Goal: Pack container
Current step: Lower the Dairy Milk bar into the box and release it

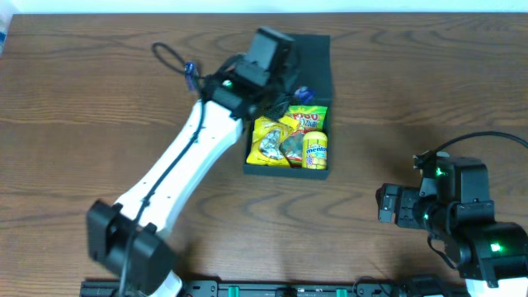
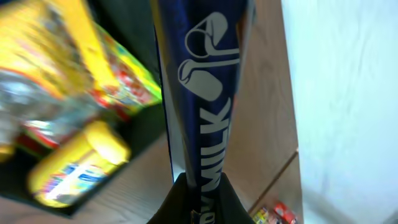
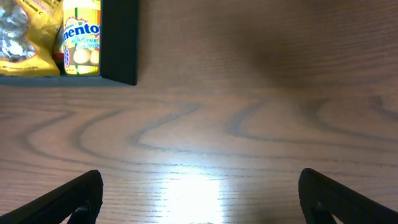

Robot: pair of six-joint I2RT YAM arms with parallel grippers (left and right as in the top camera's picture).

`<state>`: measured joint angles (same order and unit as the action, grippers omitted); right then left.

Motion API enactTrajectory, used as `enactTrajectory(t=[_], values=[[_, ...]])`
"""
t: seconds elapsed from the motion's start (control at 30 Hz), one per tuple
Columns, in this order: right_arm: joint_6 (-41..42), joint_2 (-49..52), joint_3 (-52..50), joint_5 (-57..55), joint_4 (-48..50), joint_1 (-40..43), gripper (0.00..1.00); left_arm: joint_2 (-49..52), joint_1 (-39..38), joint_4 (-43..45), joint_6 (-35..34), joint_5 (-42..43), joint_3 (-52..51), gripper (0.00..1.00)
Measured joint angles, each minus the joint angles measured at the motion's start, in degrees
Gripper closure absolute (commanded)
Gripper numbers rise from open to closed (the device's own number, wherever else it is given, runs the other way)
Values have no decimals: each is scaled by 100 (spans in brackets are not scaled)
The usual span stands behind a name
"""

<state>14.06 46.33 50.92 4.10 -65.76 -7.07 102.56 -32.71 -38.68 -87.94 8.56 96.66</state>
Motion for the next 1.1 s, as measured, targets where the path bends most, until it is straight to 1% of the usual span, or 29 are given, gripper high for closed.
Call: enactTrajectory(t=[0.17, 0.43, 0.63, 0.8, 0.83, 0.93, 1.1], values=[[0, 0, 0, 0, 0, 0, 1, 881, -243, 17, -254, 0, 581, 94], [0, 0, 0, 0, 0, 0, 1, 1637, -251, -9, -946, -17, 634, 94], [0, 0, 0, 0, 0, 0, 1, 1814, -177, -55, -1172, -17, 636, 94], [0, 0, 0, 0, 0, 0, 1, 1928, -98, -367, -1421, -22, 636, 94], [0, 0, 0, 0, 0, 0, 1, 1928, -83, -396, -1453, -20, 636, 92], [0, 0, 0, 2, 0, 0, 1, 1928, -55, -426, -1545, -22, 636, 85], [0, 0, 0, 0, 0, 0, 1, 1939, -33, -437, -1591, -44, 638, 84]])
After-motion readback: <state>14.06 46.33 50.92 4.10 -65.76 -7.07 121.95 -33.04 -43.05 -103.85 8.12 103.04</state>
